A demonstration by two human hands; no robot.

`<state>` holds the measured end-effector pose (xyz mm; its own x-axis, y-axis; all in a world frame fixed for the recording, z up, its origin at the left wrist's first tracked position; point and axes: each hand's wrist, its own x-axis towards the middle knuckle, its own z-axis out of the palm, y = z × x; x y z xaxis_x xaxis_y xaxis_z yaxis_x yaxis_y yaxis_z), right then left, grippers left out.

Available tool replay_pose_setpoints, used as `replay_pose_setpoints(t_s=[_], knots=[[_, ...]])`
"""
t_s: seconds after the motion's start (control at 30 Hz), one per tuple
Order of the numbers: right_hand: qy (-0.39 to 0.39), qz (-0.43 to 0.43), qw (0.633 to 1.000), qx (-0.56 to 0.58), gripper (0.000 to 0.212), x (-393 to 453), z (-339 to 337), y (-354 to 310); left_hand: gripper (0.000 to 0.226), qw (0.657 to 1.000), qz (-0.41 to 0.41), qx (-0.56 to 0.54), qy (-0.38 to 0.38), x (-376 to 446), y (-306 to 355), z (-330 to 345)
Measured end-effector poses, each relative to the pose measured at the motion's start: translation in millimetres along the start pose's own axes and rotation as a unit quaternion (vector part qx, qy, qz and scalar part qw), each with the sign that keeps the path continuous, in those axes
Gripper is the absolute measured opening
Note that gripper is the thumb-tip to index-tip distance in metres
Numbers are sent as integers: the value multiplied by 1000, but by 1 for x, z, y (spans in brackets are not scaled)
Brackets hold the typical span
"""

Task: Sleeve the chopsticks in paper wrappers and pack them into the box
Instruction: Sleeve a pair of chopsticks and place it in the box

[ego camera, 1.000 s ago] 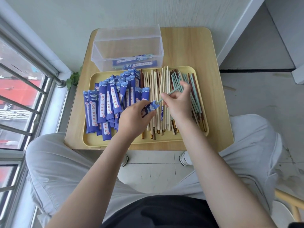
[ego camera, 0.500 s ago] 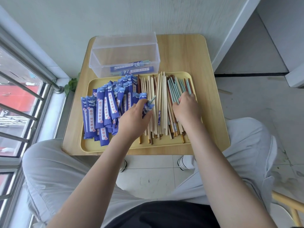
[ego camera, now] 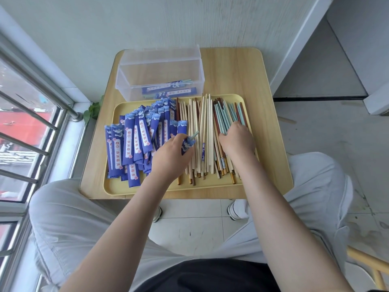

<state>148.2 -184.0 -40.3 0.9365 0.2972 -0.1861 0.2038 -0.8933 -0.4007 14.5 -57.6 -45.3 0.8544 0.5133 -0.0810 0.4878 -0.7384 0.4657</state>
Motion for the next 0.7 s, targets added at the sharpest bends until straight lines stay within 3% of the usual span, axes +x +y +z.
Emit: replay_pose_setpoints(t_s=[0.33,0.47,0.6,0.7], knots=[[58,-17,998,23,13,-6,10,2,35,1000,-9,-27,8,0,-3,0],[76,-50,986,139,9,-9,1,1,35,997,-14,-68,21,-2,-7,-1],[21,-55,935,350,6,-11,-16,-9,41,994,-18,-102,32,-1,-11,-6],[-25,-7,860,509,9,-12,-27,-16,45,993,-28,-109,44,-2,-15,-9]])
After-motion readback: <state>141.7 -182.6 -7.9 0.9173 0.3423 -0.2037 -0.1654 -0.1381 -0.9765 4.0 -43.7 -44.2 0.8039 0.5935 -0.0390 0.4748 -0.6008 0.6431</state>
